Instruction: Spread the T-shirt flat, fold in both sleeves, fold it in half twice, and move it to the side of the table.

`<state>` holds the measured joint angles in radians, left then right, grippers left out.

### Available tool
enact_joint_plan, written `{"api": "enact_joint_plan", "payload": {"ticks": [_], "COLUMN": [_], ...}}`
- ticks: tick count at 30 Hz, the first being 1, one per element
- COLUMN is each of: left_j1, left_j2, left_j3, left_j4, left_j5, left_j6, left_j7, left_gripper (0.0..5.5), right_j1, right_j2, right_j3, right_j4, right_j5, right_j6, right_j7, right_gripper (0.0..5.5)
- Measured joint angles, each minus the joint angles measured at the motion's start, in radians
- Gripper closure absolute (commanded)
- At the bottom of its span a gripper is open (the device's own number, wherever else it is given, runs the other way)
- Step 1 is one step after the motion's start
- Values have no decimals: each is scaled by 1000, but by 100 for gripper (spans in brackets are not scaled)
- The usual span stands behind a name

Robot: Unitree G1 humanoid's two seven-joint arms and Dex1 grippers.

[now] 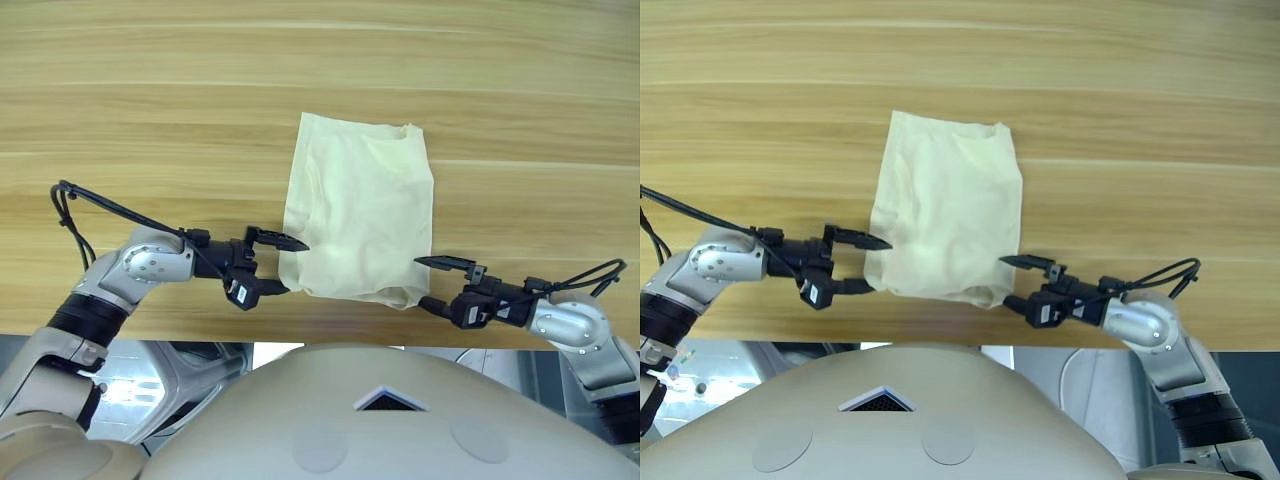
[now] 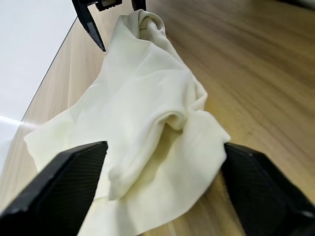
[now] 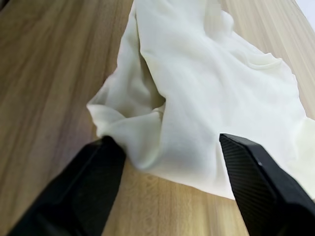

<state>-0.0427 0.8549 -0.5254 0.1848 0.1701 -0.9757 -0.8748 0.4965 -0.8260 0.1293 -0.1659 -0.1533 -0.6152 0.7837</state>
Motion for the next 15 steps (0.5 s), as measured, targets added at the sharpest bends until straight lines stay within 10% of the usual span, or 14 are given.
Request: {"api": "enact_joint_plan", "payload": {"ticks": [15], "left_j1": [-5], "left_j2": [5], "left_j3": [-24], "left_j4": [35], "left_j5": [5], "left_j6": [0], "left_j7": [-8], "left_gripper": [432], "right_j1": [2], "right_j2": [-22], "right_j3": [15], "right_j4": [-18], "right_j5": [-2], "right_j6": [23], "right_j7": [3], "right_gripper": [504]}}
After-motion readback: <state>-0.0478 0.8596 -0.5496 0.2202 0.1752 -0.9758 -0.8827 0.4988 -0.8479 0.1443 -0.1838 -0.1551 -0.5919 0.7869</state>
